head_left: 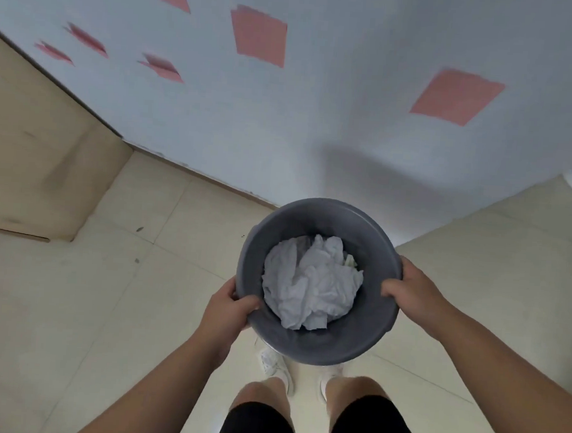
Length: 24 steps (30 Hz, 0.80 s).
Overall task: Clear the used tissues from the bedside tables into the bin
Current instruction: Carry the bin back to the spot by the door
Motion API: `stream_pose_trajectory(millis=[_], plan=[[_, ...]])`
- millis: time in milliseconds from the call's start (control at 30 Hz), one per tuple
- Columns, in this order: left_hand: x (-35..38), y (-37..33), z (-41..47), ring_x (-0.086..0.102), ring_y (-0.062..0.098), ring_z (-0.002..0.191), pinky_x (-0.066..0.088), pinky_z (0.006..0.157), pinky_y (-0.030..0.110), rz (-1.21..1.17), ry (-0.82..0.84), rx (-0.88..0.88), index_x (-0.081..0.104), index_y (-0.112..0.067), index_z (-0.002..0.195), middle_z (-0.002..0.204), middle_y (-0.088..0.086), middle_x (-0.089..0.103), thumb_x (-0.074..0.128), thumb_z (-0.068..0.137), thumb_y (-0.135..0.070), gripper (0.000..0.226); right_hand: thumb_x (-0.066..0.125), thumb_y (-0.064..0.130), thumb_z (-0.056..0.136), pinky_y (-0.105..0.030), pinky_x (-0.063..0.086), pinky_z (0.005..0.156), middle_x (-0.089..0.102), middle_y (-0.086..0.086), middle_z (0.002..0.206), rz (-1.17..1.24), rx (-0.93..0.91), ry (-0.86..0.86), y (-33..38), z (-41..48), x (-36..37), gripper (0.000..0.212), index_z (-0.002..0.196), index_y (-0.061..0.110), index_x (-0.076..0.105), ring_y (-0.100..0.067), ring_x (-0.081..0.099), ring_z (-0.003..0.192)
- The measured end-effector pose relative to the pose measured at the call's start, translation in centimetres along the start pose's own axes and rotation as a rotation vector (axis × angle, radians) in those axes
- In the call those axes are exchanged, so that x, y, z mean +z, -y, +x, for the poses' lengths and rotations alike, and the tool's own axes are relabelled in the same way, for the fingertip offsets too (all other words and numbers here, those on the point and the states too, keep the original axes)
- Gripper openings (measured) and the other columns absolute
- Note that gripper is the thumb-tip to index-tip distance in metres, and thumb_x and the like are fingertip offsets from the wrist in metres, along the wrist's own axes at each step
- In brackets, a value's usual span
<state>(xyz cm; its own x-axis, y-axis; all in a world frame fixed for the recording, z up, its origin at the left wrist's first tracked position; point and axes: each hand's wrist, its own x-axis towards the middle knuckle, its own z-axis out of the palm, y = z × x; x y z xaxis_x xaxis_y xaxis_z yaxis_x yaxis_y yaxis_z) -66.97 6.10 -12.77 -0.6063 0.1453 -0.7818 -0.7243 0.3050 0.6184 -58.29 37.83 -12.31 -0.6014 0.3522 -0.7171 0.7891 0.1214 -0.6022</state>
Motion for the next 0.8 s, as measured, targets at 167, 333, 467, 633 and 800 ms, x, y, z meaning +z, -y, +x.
stream_pose_trajectory(millis=[167, 333, 467, 633, 800], plan=[[-0.4, 6.6, 15.4, 0.078, 0.021, 0.092, 0.063, 0.066, 0.026, 0.009, -0.010, -0.063, 0.076, -0.029, 0.114, 0.103, -0.004, 0.083, 0.065, 0.066, -0.006, 0.054, 0.061, 0.008, 0.081, -0.029, 0.044, 0.063, 0.068, 0.013, 0.101, -0.004, 0.026, 0.006, -6.6, 13.8, 6.9, 0.043, 0.105, 0.045, 0.057, -0.009, 0.064, 0.088], [-0.6, 12.0, 27.6, 0.079, 0.019, 0.095, 0.063, 0.067, 0.025, 0.044, 0.031, -0.087, 0.071, -0.029, 0.119, 0.104, -0.008, 0.083, 0.068, 0.069, -0.007, 0.055, 0.060, 0.012, 0.076, -0.029, 0.044, 0.062, 0.069, 0.013, 0.099, -0.018, 0.016, 0.001, -12.0, 25.0, 12.0, 0.041, 0.103, 0.043, 0.058, -0.010, 0.064, 0.087], [-0.4, 14.6, 34.5, 0.079, 0.018, 0.098, 0.065, 0.072, 0.028, 0.077, 0.071, -0.072, 0.070, -0.033, 0.117, 0.105, -0.011, 0.082, 0.069, 0.078, -0.005, 0.048, 0.059, 0.007, 0.078, -0.032, 0.050, 0.067, 0.070, 0.006, 0.095, -0.023, 0.004, 0.008, -15.1, 31.5, 14.2, 0.037, 0.091, 0.042, 0.059, -0.016, 0.065, 0.084], [-0.1, 16.2, 39.1, 0.078, 0.020, 0.102, 0.066, 0.079, 0.032, 0.089, 0.067, -0.045, 0.070, -0.036, 0.117, 0.106, -0.012, 0.082, 0.067, 0.080, -0.006, 0.048, 0.059, 0.006, 0.082, -0.034, 0.050, 0.067, 0.067, 0.006, 0.103, 0.039, 0.027, -0.007, -17.0, 35.7, 16.0, 0.043, 0.106, 0.041, 0.056, -0.019, 0.066, 0.094], [-1.0, 15.9, 40.5, 0.078, 0.022, 0.105, 0.066, 0.074, 0.029, 0.126, 0.041, -0.031, 0.068, -0.033, 0.125, 0.113, -0.008, 0.081, 0.081, 0.083, -0.019, 0.046, 0.067, 0.015, 0.078, -0.049, 0.060, 0.090, 0.072, 0.002, 0.114, 0.130, 0.039, 0.032, -17.0, 37.5, 16.5, 0.047, 0.121, 0.036, 0.060, -0.025, 0.071, 0.102]])
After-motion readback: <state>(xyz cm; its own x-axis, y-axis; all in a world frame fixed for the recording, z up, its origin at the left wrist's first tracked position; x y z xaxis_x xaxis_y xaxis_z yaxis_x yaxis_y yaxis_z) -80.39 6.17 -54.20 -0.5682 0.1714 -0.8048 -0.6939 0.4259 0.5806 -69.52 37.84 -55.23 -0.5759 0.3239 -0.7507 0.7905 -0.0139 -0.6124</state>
